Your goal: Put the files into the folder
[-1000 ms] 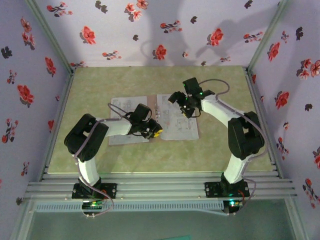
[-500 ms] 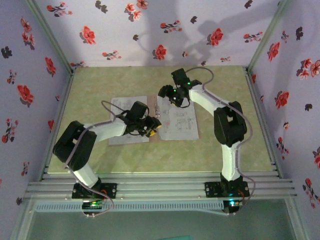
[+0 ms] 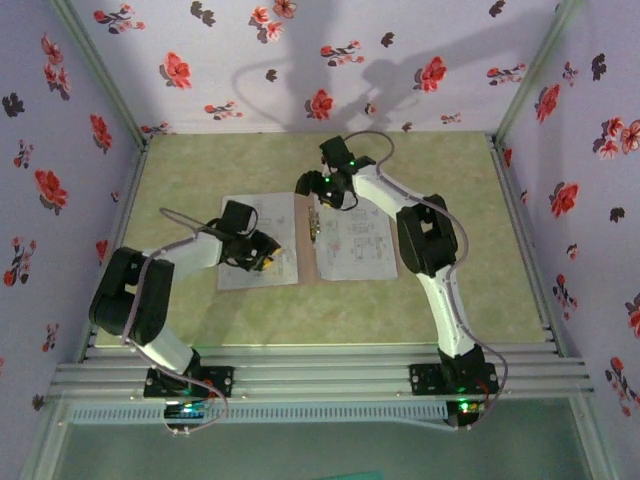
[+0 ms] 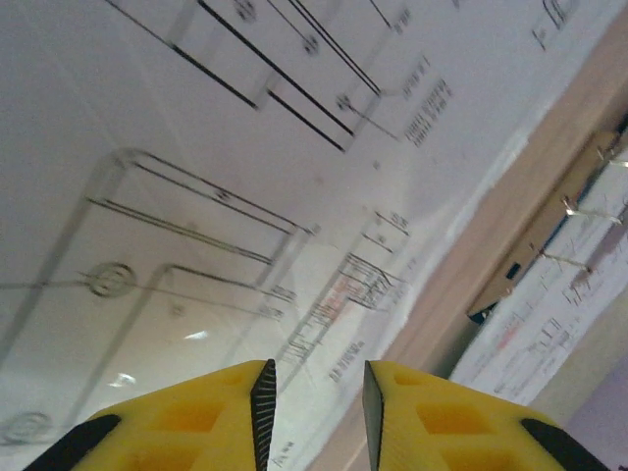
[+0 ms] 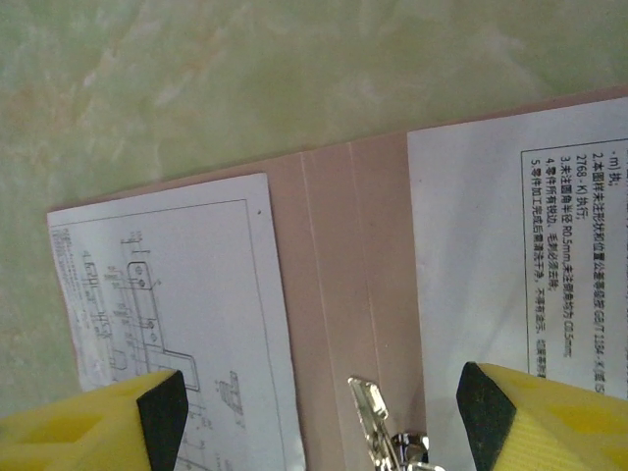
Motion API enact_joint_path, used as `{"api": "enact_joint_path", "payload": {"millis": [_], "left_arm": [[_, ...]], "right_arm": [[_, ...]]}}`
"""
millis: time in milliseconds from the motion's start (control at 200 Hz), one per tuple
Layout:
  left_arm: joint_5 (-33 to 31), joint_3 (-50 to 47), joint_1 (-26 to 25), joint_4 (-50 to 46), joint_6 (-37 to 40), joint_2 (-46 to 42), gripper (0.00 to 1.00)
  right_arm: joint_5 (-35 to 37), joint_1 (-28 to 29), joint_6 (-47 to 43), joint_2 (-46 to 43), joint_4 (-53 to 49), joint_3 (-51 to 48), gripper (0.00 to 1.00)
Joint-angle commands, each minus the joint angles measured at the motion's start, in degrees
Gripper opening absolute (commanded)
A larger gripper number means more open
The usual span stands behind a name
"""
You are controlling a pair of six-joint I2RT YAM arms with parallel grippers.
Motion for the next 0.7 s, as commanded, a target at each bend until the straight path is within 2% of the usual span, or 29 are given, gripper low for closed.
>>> {"api": "enact_joint_path", "payload": {"millis": [0, 365, 695], "left_arm": [[-0.8, -1.2, 1.5, -2.9, 4.1, 1.3, 0.30], [-0.7, -2.9, 2.1, -1.9, 4.8, 3.2, 0.30], [-0.7, -2.9, 2.1, -1.7, 4.9, 3.5, 0.29]], "right_arm": [[-1.3, 0.3, -4.0, 2.5, -2.8, 4.3, 0.76], [-3.3, 1.1, -7.6, 7.1, -8.0, 11.4, 0.78], [-5.2, 1.9, -8.3, 8.4, -8.9, 12.9, 0.78]]}}
